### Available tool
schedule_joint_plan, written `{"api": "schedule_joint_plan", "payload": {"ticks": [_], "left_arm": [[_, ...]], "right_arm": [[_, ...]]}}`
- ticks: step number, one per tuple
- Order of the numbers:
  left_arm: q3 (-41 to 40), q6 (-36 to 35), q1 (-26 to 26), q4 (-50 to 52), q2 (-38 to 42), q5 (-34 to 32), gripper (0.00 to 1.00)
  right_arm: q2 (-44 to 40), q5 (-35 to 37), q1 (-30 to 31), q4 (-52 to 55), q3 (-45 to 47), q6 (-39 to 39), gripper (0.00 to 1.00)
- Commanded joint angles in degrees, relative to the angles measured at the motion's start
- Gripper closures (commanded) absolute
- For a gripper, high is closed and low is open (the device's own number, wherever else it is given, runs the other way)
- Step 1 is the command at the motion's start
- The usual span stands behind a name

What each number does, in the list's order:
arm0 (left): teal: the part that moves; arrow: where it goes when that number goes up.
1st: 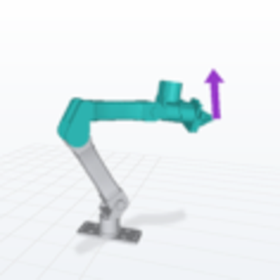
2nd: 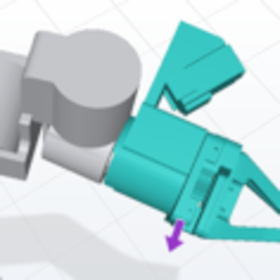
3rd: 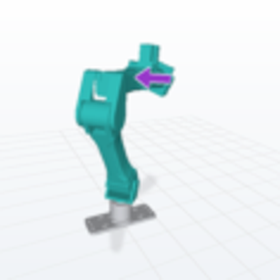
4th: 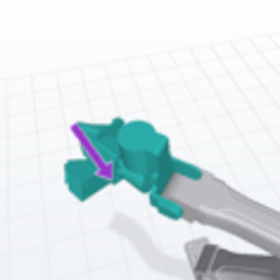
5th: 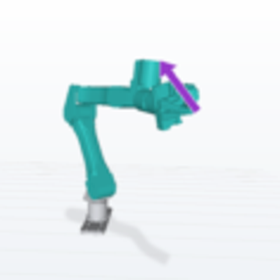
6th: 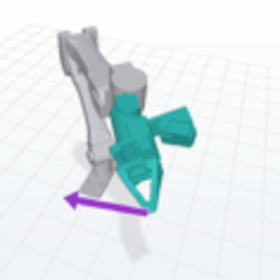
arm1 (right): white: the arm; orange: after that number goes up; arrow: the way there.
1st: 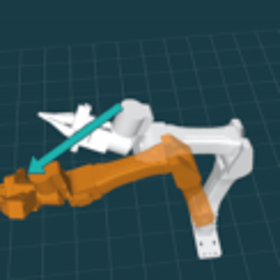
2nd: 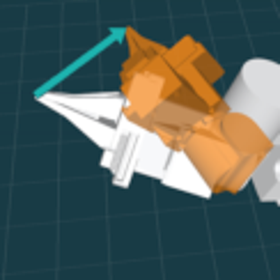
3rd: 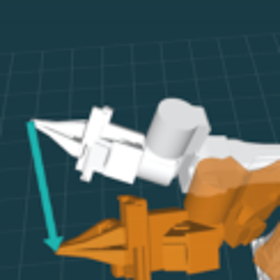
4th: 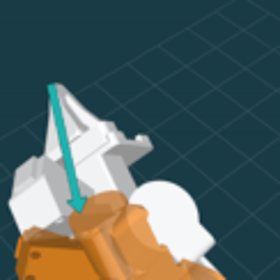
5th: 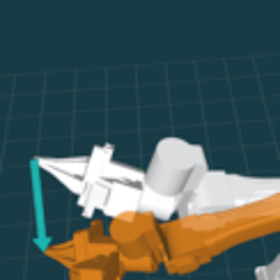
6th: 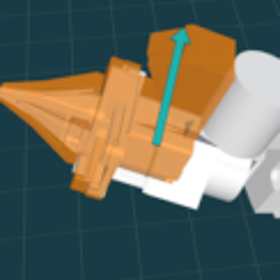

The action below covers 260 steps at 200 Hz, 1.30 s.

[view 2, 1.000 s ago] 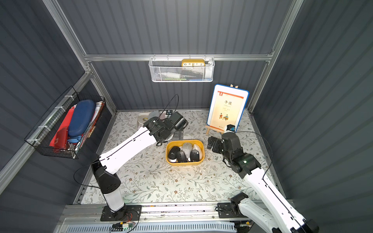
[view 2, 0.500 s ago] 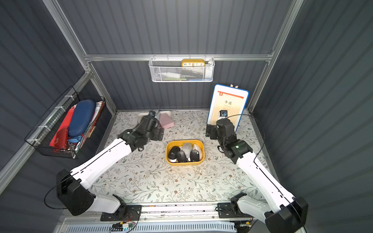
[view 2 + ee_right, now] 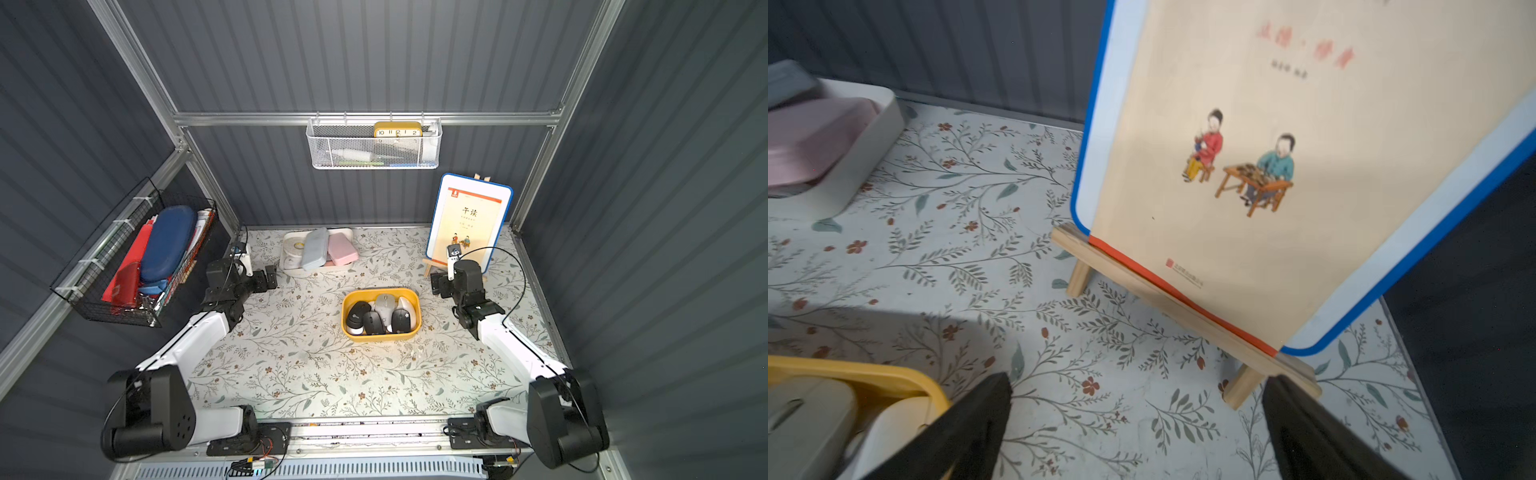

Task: Put the mouse in the storage box
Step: Reset both arms

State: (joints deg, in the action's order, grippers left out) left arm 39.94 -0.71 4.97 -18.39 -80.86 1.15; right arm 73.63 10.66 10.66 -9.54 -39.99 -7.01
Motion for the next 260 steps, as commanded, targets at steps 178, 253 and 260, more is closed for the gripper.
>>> {"api": "schedule_joint_plan", "payload": {"ticks": [178,253,260], "left_arm": [[-12.7,5.2,0.8,-42.9,-16.6,-4.4,0.01],[-12.5,5.4,0.9,-42.5,-16.6,-4.7,0.01],[-12.5,5.4,0.8,-42.6,-16.6,-4.7,0.01]], "right_arm": [[16.6,-6.4,-8.8,-47.6,19.2,6.2,0.01],[15.4,-9.9,-11.0,-45.1,18.9,7.5,0.01],[15.3,-9.9,-11.0,-44.2,18.6,7.6,0.01]]}}
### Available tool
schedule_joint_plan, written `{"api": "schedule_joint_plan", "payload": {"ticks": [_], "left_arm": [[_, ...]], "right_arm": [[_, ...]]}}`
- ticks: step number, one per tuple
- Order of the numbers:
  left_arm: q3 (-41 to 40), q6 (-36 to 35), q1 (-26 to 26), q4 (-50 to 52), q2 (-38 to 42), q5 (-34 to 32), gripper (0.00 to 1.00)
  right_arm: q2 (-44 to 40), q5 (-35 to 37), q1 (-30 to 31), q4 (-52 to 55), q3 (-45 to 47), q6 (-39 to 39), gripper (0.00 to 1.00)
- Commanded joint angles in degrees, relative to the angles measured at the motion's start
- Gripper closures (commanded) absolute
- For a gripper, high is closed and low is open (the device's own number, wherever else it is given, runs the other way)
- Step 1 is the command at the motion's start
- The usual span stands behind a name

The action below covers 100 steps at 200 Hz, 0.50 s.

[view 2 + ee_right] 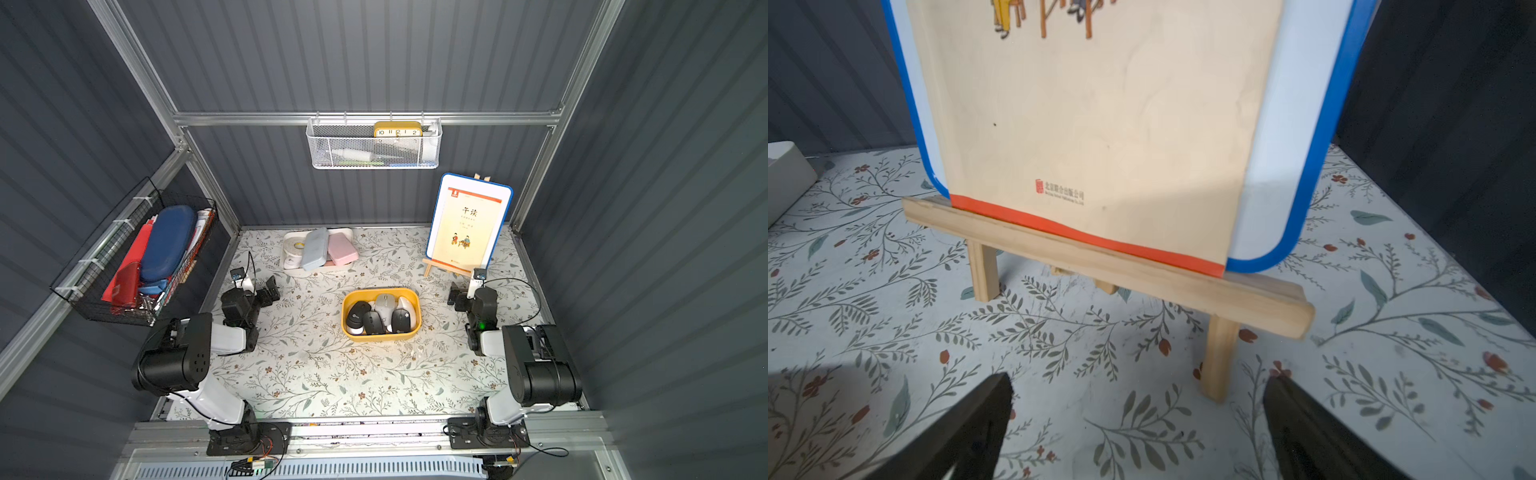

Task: Put the mouse in the storage box
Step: Reset both arms

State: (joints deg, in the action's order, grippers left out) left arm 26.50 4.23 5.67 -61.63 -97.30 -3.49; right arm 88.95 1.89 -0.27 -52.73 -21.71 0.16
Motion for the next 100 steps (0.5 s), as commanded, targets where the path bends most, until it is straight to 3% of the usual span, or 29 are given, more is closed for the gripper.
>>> {"api": "schedule_joint_plan", "payload": {"ticks": [1,100], "left_arm": [[0.9,0.4,0.1,0.7,-0.2,0.0,0.01],[0.9,0.4,0.1,0.7,-0.2,0.0,0.01]], "right_arm": [[0.0,-1.1,-0.1,-0.9,0.2,0.4,0.01],[-0.4,-1.0,-0.1,1.9,-0.9,0.8,0.01]]}}
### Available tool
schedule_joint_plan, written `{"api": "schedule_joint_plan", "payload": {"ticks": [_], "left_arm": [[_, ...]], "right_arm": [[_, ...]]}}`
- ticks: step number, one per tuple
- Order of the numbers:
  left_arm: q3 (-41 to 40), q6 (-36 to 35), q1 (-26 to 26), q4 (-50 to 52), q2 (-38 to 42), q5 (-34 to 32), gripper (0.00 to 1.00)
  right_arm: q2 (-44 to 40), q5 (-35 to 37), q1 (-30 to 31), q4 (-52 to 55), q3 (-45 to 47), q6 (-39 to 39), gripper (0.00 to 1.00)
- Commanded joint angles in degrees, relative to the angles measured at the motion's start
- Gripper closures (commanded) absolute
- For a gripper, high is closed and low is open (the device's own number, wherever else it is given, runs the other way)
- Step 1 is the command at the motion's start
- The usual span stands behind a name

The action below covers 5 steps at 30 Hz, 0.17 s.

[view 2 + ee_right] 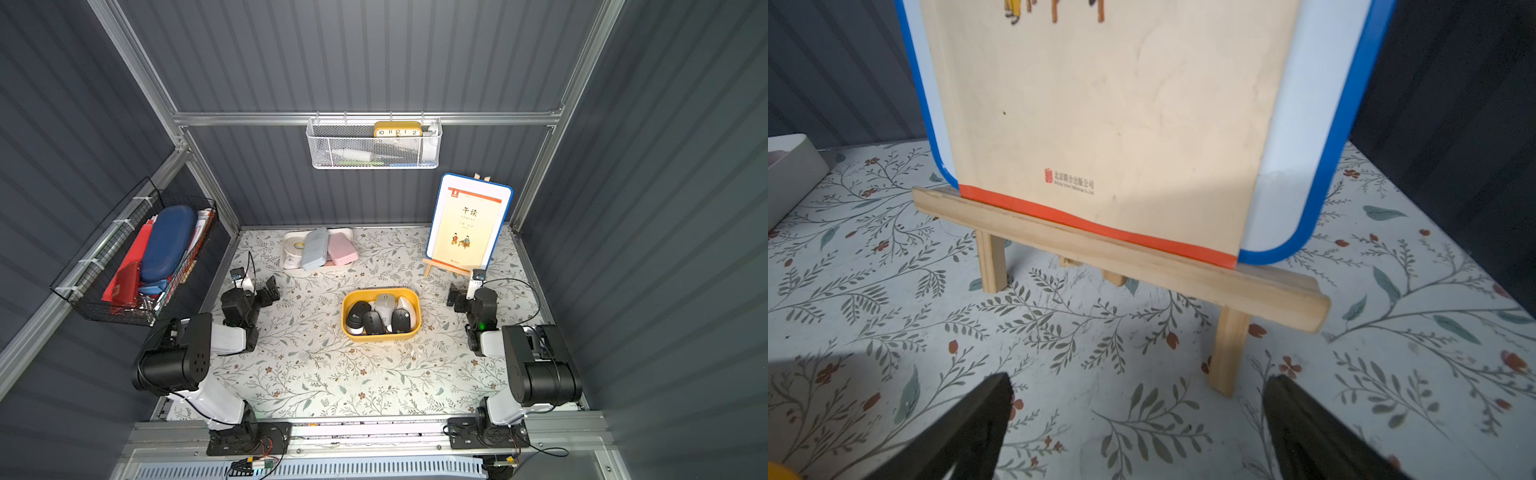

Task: Put the mouse in the storage box
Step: Reset both arms

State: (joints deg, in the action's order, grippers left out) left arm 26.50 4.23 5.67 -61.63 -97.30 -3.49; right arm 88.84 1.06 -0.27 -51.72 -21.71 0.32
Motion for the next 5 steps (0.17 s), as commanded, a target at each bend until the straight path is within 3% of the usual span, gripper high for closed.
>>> {"api": "schedule_joint_plan", "payload": {"ticks": [1,5], "left_arm": [[0.9,0.4,0.1,0.7,-0.2,0.0,0.01],[0.9,0.5,0.1,0.6,-0.2,0.0,0.01]], "right_arm": [[-0.3,-0.1,-0.1,0.9,-0.9,0.6,0.01],[-0.6,0.1,-0.1,0.8,-0.6,0.6,0.01]]}}
